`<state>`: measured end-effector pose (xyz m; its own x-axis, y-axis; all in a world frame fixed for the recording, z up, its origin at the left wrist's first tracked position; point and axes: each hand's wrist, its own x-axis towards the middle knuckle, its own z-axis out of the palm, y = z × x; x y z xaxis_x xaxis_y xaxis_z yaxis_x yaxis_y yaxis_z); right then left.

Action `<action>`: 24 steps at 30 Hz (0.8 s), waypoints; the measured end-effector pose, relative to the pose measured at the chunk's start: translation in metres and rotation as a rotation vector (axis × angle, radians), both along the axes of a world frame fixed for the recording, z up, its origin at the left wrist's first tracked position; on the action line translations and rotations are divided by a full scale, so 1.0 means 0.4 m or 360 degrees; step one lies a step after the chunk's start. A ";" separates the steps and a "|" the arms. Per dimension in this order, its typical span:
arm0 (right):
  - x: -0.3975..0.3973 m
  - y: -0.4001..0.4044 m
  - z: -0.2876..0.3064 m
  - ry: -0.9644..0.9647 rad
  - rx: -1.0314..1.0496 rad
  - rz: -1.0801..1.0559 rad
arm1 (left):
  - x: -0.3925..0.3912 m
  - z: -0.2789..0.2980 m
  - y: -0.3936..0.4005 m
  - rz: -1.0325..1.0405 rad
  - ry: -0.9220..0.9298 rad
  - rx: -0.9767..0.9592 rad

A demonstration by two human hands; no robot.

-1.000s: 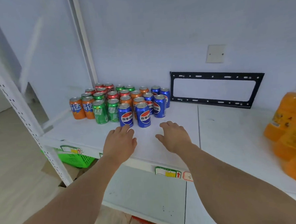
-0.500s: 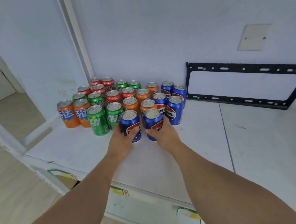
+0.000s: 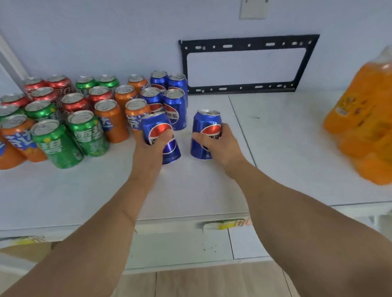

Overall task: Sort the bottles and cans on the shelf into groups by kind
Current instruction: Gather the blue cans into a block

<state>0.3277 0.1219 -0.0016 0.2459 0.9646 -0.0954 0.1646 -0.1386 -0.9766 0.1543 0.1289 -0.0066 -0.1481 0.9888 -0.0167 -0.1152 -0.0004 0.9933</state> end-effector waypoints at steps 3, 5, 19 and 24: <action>0.088 -0.023 0.021 -0.0011 0.0026 -0.0049 | 0.104 0.025 -0.012 -0.0130 -0.0108 0.0007; 0.151 -0.035 0.036 -0.0030 0.0059 -0.0075 | 0.171 0.040 -0.020 -0.0224 -0.0153 -0.0021; 0.541 0.077 0.030 -0.0045 0.0060 -0.0170 | 0.499 0.051 -0.012 -0.0311 -0.0115 -0.0224; 0.580 0.129 -0.011 0.0042 0.0087 -0.0196 | 0.510 0.025 0.013 -0.0249 -0.0042 -0.0274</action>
